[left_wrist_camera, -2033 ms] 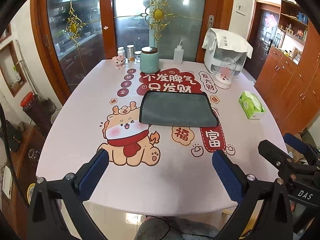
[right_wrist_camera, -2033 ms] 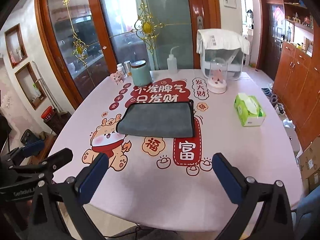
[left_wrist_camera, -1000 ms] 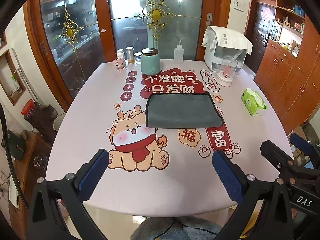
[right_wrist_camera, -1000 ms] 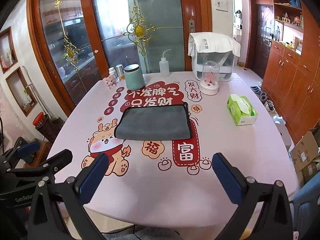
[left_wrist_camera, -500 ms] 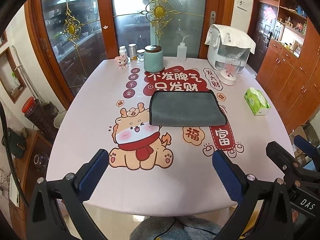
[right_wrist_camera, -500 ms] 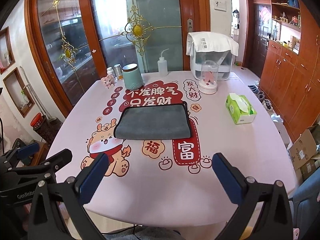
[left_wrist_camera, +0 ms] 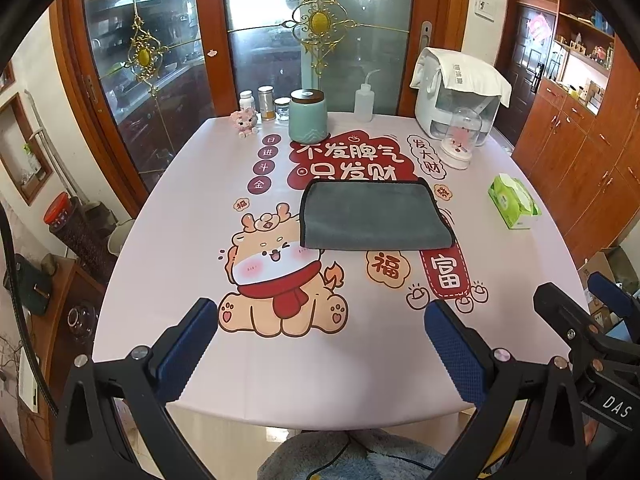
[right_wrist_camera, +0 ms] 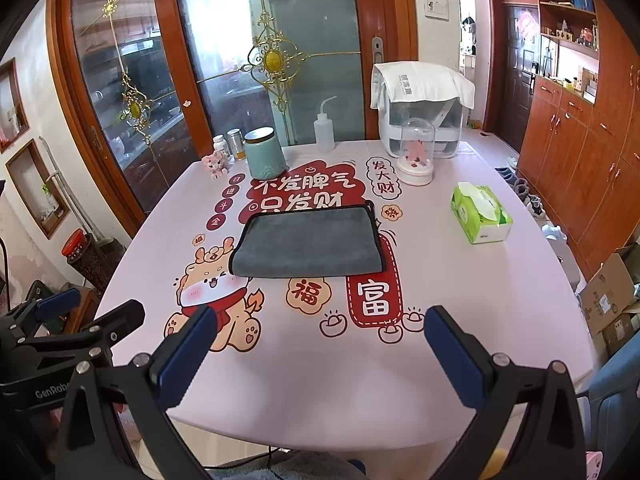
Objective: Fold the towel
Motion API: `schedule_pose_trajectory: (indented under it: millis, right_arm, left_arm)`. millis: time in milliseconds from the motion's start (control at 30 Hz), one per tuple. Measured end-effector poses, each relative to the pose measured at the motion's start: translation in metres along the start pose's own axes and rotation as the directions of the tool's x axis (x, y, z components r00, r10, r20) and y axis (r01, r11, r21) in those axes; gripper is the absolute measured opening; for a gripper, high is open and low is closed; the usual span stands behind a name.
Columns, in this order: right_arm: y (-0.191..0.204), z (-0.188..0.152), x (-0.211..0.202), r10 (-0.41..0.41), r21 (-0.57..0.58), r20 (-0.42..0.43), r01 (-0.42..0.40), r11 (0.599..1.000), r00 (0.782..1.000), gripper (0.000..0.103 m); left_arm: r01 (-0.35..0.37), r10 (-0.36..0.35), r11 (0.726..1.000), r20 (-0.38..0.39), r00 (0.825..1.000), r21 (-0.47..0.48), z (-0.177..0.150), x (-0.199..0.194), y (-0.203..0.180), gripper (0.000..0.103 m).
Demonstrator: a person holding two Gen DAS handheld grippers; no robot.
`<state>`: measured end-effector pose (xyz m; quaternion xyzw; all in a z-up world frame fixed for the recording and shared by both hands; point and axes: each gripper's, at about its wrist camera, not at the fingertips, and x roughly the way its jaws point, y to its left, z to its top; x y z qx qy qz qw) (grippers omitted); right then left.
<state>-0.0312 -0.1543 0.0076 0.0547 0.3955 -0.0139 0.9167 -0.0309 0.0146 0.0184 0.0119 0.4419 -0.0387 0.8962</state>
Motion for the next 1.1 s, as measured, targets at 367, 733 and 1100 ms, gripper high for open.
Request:
schedule_pose_trajectory:
  millis: [367, 733, 1100]
  right_arm:
    - [-0.001, -0.002, 0.001, 0.003, 0.000, -0.006, -0.003, 1.000, 1.000, 0.103]
    - [0.000, -0.003, 0.003, 0.004, -0.007, -0.017, -0.004, 1.000, 1.000, 0.103]
    - [0.000, -0.004, 0.004, 0.006, -0.008, -0.018, -0.006, 1.000, 1.000, 0.103]
  left_arm:
    - [0.001, -0.001, 1.000, -0.011, 1.000, 0.005, -0.007, 0.001, -0.001, 0.103]
    - [-0.002, 0.002, 1.000, -0.011, 1.000, 0.006, -0.009, 0.001, -0.002, 0.103]
    - [-0.008, 0.008, 1.000, -0.019, 1.000, 0.003, -0.010, 0.001, -0.003, 0.103]
